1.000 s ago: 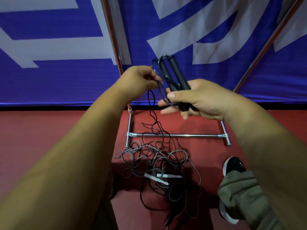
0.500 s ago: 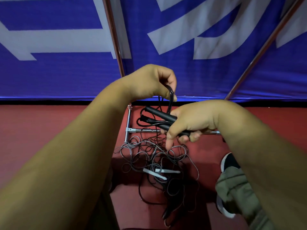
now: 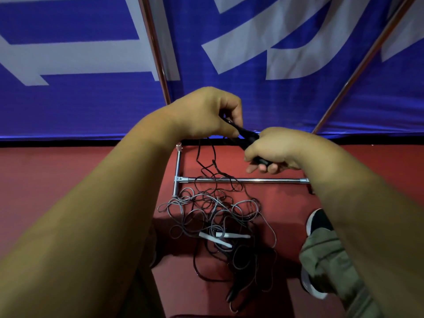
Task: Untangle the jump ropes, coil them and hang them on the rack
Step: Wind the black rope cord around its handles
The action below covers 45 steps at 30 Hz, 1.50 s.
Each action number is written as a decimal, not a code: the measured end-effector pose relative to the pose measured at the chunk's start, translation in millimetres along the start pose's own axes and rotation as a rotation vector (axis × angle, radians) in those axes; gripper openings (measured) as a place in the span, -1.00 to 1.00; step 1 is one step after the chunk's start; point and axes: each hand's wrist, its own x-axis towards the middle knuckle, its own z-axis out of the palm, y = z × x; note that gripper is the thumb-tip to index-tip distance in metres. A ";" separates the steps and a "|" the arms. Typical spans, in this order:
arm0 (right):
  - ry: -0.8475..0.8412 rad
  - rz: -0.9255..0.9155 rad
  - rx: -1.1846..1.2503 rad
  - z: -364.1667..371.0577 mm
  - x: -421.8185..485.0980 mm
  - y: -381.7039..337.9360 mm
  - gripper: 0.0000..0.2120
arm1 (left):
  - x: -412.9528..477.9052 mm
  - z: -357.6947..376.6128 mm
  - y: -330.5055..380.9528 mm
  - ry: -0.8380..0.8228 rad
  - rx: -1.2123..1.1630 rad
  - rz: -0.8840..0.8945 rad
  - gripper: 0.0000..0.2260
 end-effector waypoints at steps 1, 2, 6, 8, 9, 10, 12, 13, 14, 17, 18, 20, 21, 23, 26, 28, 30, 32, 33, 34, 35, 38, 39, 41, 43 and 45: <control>0.002 -0.003 -0.003 -0.1 0.6 -0.2 -0.82 | 0.7 0.3 -2.0 0.036 0.023 0.002 -0.87; -0.005 -0.005 -0.008 0.4 0.9 -0.5 -0.79 | 1.8 1.0 -3.8 0.078 0.057 0.007 -0.87; -0.012 -0.009 -0.086 3.9 1.7 -1.5 -0.83 | 5.5 5.6 -4.9 0.159 0.153 0.015 -0.87; 0.027 0.000 -0.100 5.0 2.2 -1.0 -0.89 | 5.1 6.7 -2.8 0.125 0.156 0.005 -0.87; 0.058 0.004 -0.081 4.9 3.6 -0.1 -0.90 | 4.0 6.2 -0.9 0.102 0.149 -0.005 -0.86; 0.093 0.002 -0.049 4.3 5.7 0.9 -0.90 | 3.3 5.3 0.5 0.073 0.145 -0.022 -0.85; 0.163 -0.015 0.034 1.2 9.4 2.8 -0.91 | 1.9 3.7 3.4 -0.014 0.178 -0.073 -0.82; 0.191 -0.029 0.081 -0.8 10.4 2.9 -0.92 | 1.2 3.5 3.9 -0.074 0.201 -0.111 -0.82; 0.211 -0.046 0.124 -2.8 11.4 2.5 -0.93 | 0.1 4.1 3.9 -0.138 0.197 -0.161 -0.85; 0.255 -0.119 0.182 -3.8 12.3 -2.0 -0.94 | -3.2 10.0 0.3 -0.273 0.102 -0.276 -0.92; 0.269 -0.144 0.196 -2.8 12.4 -3.6 -0.95 | -3.8 12.0 -1.1 -0.275 0.067 -0.305 -0.88; 0.283 -0.182 0.242 -0.5 12.3 -6.4 -0.91 | -4.9 14.0 -1.0 -0.246 -0.017 -0.348 -0.85; 0.283 -0.196 0.273 -0.1 12.5 -7.3 -0.87 | -5.3 14.1 -0.1 -0.228 -0.058 -0.362 -0.83; 0.280 -0.221 0.358 -0.5 12.2 -9.0 -0.81 | -6.2 13.6 2.2 -0.186 -0.146 -0.394 -0.82; 0.322 -0.269 0.401 -1.8 10.2 -11.3 -0.83 | -7.5 9.0 5.3 -0.085 -0.272 -0.402 -0.71; 0.341 -0.288 0.396 -2.3 9.1 -12.1 -0.89 | -8.2 4.3 6.2 0.010 -0.339 -0.350 -0.69; 0.352 -0.277 0.368 -4.1 9.1 -12.1 -0.91 | -8.3 0.3 7.0 0.100 -0.438 -0.246 -0.72; 0.368 -0.266 0.326 -5.5 10.7 -10.4 -0.91 | -7.7 -1.1 9.0 0.121 -0.555 -0.118 -0.78; 0.382 -0.269 0.302 -5.8 11.6 -9.6 -0.92 | -7.6 -0.7 10.5 0.113 -0.595 -0.062 -0.81; 0.400 -0.272 0.276 -6.1 12.4 -9.2 -0.92 | -7.2 -0.1 12.5 0.114 -0.601 -0.028 -0.81; 0.420 -0.275 0.262 -6.8 13.2 -8.9 -0.92 | -6.8 0.2 14.2 0.128 -0.578 -0.017 -0.76; 0.442 -0.278 0.343 -10.1 13.6 -9.8 -0.89 | -6.8 -4.1 12.5 0.124 -0.445 -0.059 -0.63; 0.454 -0.284 0.373 -11.5 13.0 -10.6 -0.88 | -7.2 -6.1 9.5 0.091 -0.359 -0.082 -0.64; 0.489 -0.305 0.395 -14.0 11.6 -12.6 -0.84 | -7.9 -7.0 3.1 -0.012 -0.135 -0.143 -0.66; 0.523 -0.328 0.361 -14.4 11.3 -13.7 -0.76 | -7.8 -2.9 -1.6 -0.098 0.004 -0.216 -0.63; 0.555 -0.348 0.320 -13.2 10.2 -14.8 -0.69 | -8.4 1.5 -0.3 -0.147 -0.027 -0.264 -0.60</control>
